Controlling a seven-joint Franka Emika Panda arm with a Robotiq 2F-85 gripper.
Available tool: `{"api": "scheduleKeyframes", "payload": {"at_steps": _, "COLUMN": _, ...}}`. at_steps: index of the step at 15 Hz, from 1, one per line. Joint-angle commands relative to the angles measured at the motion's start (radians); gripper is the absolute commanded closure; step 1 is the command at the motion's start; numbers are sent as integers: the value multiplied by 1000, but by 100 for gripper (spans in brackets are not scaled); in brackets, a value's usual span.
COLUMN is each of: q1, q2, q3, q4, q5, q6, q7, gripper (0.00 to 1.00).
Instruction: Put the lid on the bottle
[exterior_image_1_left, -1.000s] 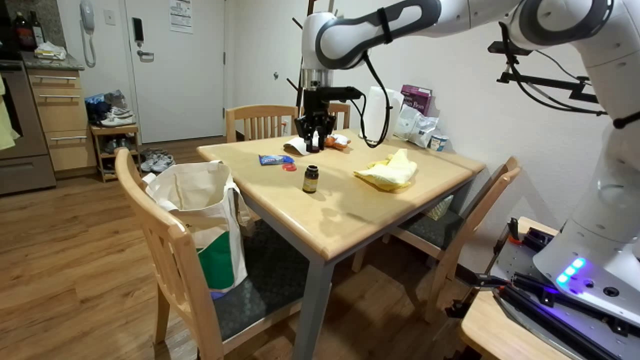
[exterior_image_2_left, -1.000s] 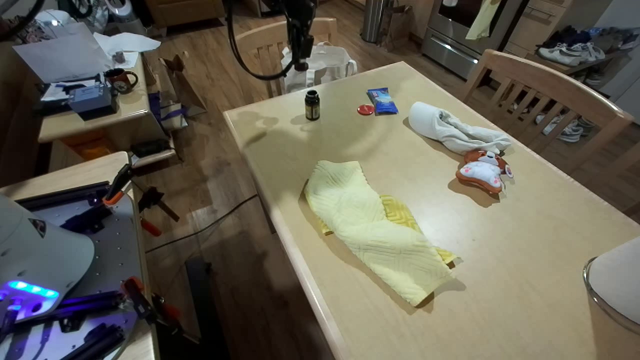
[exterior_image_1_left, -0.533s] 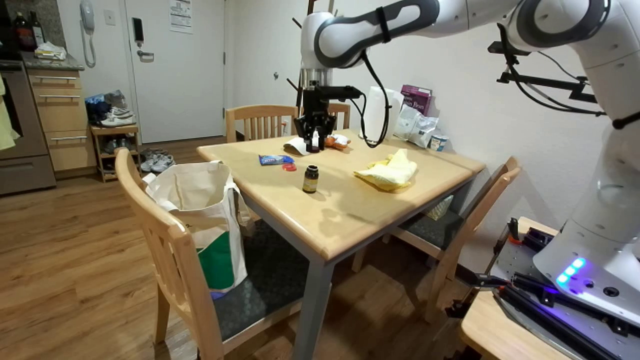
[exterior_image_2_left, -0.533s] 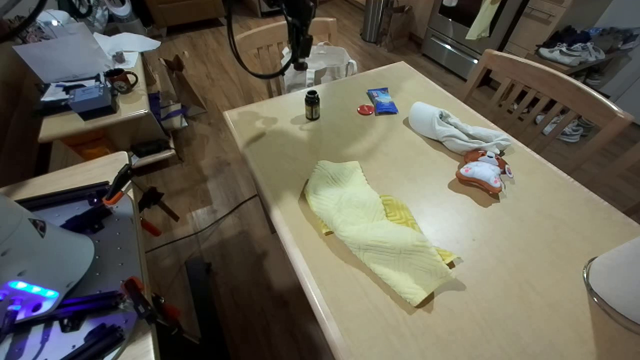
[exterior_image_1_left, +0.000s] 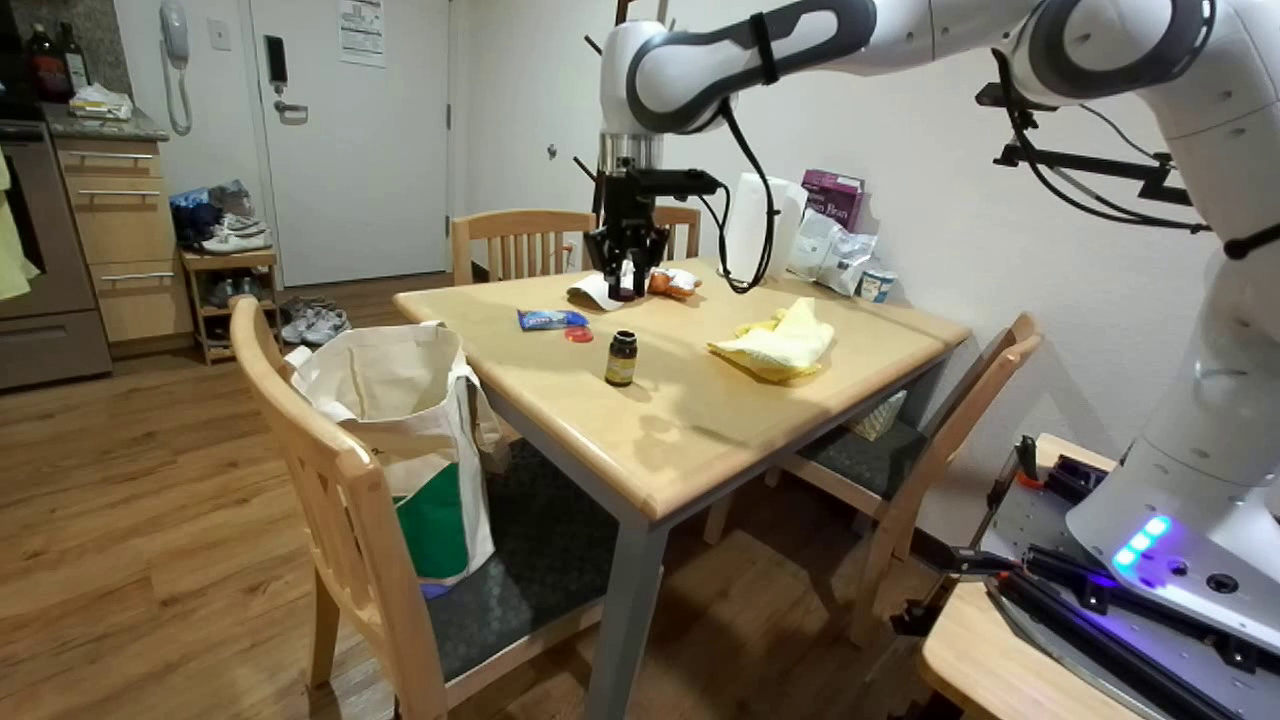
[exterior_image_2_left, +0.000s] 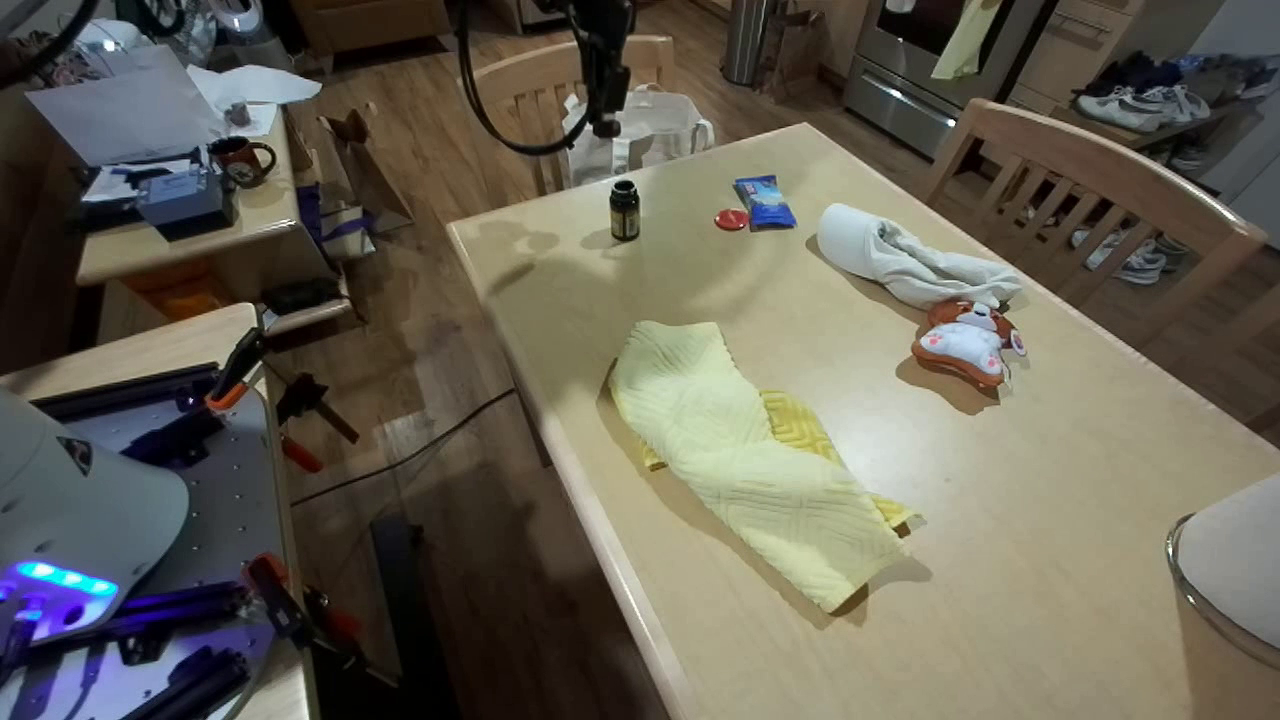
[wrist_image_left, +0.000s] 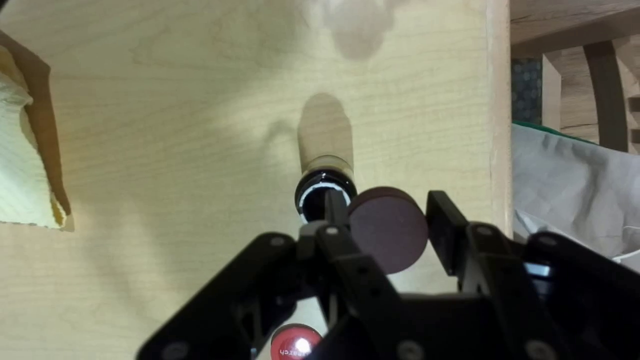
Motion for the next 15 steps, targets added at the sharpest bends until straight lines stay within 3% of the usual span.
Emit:
{"api": "scheduleKeyframes", "payload": {"at_steps": 1, "q1": -4, "q2": 2, "q3": 7, "q4": 5, "q5": -5, "q6": -4, "q7": 3, "gripper": 57}}
{"api": "scheduleKeyframes", "payload": {"at_steps": 4, "q1": -3, "q2": 2, "q3": 7, "q4": 5, "q5": -6, "q6": -4, "q7": 3, "gripper": 57}}
{"api": "scheduleKeyframes", "payload": {"at_steps": 5, "q1": -3, "q2": 2, "q3": 7, "q4": 5, "q5": -6, "q6": -4, "q7": 3, "gripper": 82}}
{"api": "scheduleKeyframes", "payload": {"at_steps": 15, "q1": -38, "q2": 36, "q3": 3, "q4": -15, "q5": 15, "q6": 16, "q7": 2, "gripper": 82}}
